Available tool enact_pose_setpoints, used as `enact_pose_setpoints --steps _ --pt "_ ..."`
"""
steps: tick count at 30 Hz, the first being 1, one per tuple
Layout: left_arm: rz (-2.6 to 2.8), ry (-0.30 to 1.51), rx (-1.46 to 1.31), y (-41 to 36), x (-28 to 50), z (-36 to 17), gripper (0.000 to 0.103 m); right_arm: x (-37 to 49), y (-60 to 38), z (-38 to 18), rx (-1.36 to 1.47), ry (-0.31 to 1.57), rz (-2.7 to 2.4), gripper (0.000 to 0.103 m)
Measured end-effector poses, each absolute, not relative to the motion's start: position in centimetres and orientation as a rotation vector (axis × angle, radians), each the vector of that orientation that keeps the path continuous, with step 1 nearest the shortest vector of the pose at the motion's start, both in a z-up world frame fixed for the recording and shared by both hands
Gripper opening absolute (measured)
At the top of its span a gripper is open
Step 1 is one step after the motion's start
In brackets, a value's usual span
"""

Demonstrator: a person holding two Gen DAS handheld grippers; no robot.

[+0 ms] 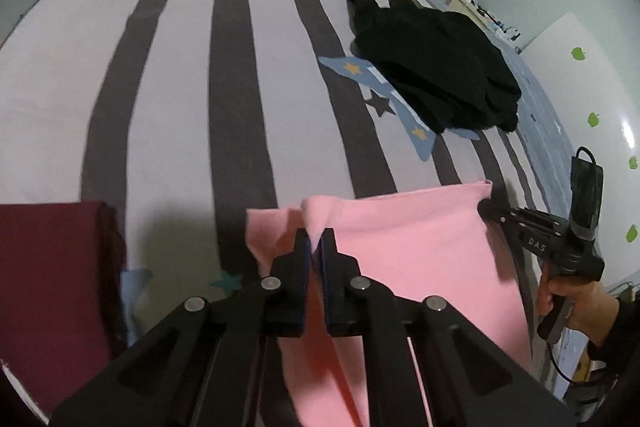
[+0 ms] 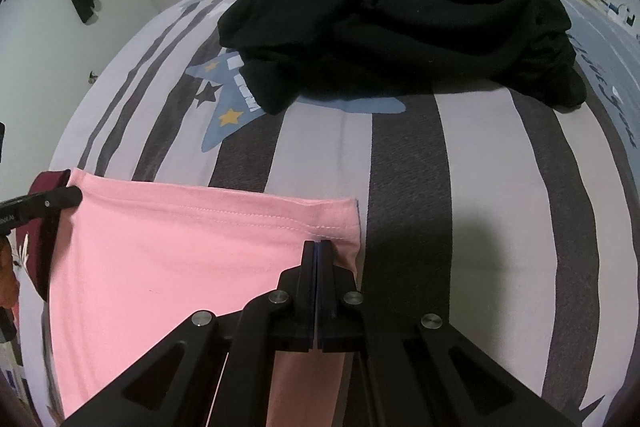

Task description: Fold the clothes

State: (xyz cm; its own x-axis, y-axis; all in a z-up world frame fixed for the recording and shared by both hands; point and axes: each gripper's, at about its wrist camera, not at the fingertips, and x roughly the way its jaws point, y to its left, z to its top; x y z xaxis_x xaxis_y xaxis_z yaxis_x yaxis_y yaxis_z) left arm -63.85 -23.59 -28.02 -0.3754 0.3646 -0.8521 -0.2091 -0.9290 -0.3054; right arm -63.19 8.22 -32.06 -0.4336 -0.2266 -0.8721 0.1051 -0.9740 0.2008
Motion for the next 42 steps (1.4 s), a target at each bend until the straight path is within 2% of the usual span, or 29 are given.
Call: enact_pose_setpoints --steps 4,7,11,13,14,19,22,24,28,32,34,42 --pt "2.560 -0.337 -1.507 -27.7 -64.5 -26.7 0.003 -63.2 8.4 -32.0 1.558 -0.154 -2.497 0.000" --pt "2.522 -0.264 -1.510 -27.8 -63.5 -26.0 0.003 -63.1 8.8 -32.0 1.557 -0.173 -2.487 0.000" --pt "2.370 -0.320 -1.533 -26.9 -59.5 -25.5 0.004 -63.1 9.4 -31.7 1.560 -0.210 -2.465 0.000" --pt "2.321 -0.330 -1.521 -26.4 -55.9 -25.2 0.009 -62.8 9.5 -31.2 1.553 -0.207 -2.461 0.000" --pt "2.301 -0.335 -1.517 -26.3 -54.0 -25.0 0.011 -62.5 9.6 -30.7 1.545 -0.199 -2.465 0.005" --pt "2.176 -0.458 -1.574 -26.3 -44.7 -25.8 0.031 -56.9 9.3 -27.7 1.419 -0.065 -2.481 0.006" --pt "2.099 -0.489 -1.621 -25.5 -39.9 -26.8 0.035 -51.2 7.7 -26.4 1.387 -0.067 -2.427 0.006" --pt "2.050 -0.493 -1.645 -24.8 -37.8 -27.5 0.037 -51.7 5.7 -26.7 1.384 -0.130 -2.359 0.006" --pt "2.031 -0.495 -1.679 -24.1 -36.3 -28.7 0.041 -45.2 2.9 -27.1 1.450 -0.119 -2.251 0.006" --pt "2.041 -0.565 -1.679 -24.2 -36.6 -29.7 0.042 -44.3 2.4 -29.5 1.534 -0.150 -2.253 0.005" --pt "2.018 -0.617 -1.677 -24.2 -37.0 -30.1 0.050 -44.2 2.8 -30.0 1.560 -0.180 -2.266 0.004" --pt "1.896 -0.535 -1.641 -21.8 -35.5 -29.5 0.049 -43.9 2.5 -30.3 1.567 -0.152 -2.293 0.004"
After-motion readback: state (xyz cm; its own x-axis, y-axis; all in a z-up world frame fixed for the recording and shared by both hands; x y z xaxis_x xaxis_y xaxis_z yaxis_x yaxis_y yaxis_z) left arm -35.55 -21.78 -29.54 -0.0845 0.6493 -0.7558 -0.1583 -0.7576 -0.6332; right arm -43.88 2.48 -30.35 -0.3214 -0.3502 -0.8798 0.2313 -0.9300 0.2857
